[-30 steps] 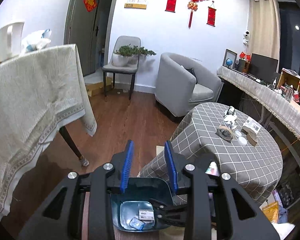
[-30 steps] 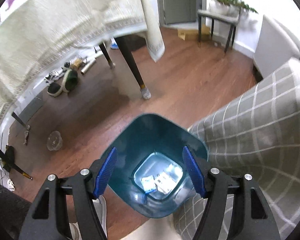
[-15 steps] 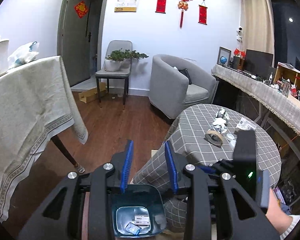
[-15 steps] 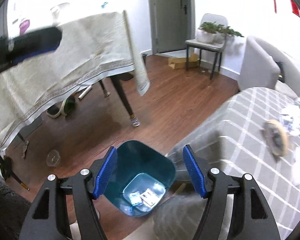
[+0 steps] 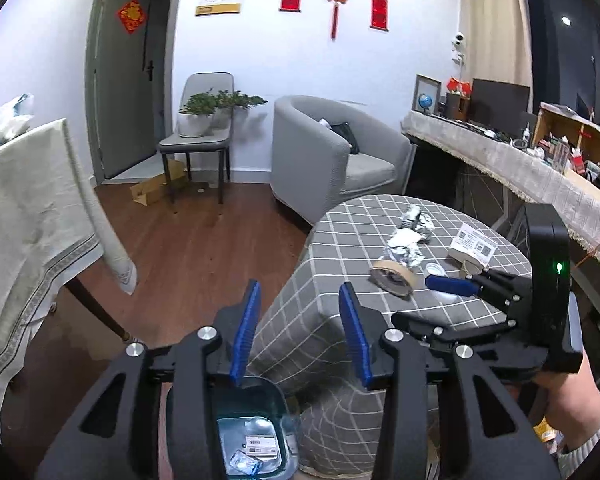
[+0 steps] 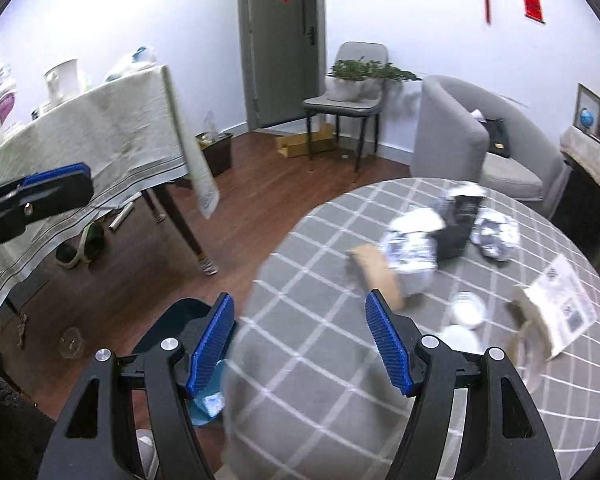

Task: Collect trash
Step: 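Return to the table and grasp the crumpled foil with the left gripper while the right grasps the paper box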

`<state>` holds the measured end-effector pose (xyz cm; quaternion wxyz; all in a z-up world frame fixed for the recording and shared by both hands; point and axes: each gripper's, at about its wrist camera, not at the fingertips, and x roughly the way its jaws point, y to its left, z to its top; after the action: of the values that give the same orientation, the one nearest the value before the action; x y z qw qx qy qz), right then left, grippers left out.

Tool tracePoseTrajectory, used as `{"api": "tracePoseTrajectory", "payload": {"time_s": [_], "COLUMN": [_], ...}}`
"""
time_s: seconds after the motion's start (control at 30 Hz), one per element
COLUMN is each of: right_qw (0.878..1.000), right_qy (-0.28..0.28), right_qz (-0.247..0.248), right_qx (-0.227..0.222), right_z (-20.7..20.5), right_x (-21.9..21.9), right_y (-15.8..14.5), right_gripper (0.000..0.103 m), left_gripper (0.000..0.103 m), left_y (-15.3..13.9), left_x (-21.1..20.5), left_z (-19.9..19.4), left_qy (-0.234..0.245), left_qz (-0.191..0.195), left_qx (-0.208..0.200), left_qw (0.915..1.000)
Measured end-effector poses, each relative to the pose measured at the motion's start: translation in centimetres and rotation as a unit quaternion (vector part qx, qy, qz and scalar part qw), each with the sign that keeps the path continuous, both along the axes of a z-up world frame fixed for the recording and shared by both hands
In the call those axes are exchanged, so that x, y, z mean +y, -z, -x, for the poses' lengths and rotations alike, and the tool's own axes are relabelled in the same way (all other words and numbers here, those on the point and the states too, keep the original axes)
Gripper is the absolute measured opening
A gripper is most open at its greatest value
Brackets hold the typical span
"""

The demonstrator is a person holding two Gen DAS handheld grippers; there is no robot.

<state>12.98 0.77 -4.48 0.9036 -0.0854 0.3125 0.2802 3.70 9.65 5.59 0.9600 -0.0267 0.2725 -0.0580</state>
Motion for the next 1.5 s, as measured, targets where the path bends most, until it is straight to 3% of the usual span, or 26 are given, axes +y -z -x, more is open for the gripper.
{"api": "tracePoseTrajectory", "payload": {"time_s": [0.1, 0.9, 1.4, 1.5], "right_qw": [1.0, 0.991, 0.993, 0.992], "right_qy": [0.014, 0.117, 0.103, 0.101], "right_qz": [-0.003, -0.057, -0.055, -0.051], "right_qx": [0.001, -0.033, 0.034, 0.046], "right_z": [-1.0, -5.9, -9.6, -10.3], "right_x": [-1.9, -16.9, -19.5, -19.7], "right_y": [-0.1, -1.8, 0.4, 0.9], "right_gripper": [0.069, 0.066, 0.056, 0.049], "left_gripper": [0.054, 0.061, 0.061, 0.061], "left_y": [-0.2, 3.0, 5.2, 5.6], "left_x": [-1.3, -9.7, -12.7, -13.0], "left_z": [-0.6, -8.8, -13.3, -14.0], "left_qy": [0.012, 0.063, 0.068, 0.069], "left_qz": [0.003, -0.015, -0.034, -0.039], "left_qx": [-0.006, 0.041, 0.067, 0.073], "left_qw": [0.9999, 0.997, 0.9948, 0.9942]}}
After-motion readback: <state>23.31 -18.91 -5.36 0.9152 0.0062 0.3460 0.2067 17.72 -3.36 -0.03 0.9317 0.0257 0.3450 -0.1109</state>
